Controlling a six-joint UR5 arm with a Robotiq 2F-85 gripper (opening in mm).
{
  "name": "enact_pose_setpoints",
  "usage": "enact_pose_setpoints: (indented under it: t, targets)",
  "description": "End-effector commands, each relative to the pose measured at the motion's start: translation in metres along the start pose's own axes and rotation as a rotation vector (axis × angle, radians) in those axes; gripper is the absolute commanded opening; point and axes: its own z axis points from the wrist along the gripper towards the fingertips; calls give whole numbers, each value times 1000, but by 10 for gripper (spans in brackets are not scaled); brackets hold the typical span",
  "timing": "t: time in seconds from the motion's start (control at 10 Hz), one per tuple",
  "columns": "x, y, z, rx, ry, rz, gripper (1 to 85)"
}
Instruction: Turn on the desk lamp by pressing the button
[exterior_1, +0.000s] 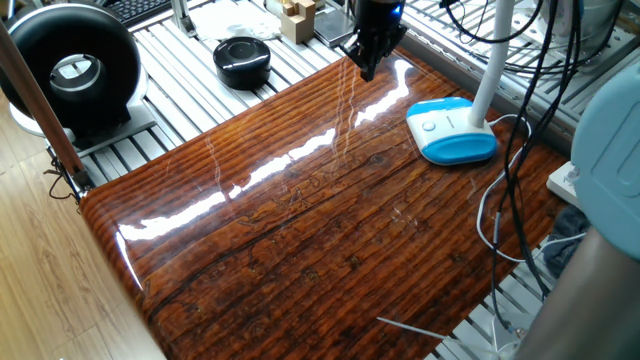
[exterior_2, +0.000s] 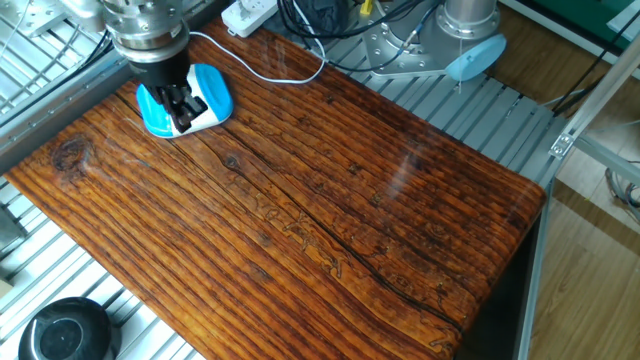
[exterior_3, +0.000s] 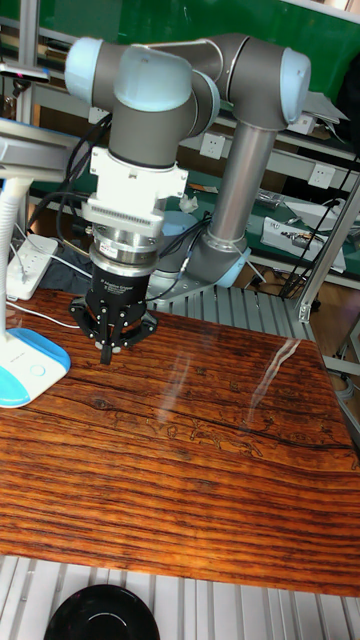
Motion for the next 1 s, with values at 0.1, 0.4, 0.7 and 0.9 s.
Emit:
enact_pose_setpoints:
  t: [0.1, 0.4, 0.7, 0.9]
  targets:
    - [-17, 24, 1, -76, -33, 210, 10]
    - [-26, 41, 2, -112, -38, 336, 10]
    - [-42, 66, 4, -180, -57, 478, 10]
    - [-45, 63, 12, -155, -56, 483, 10]
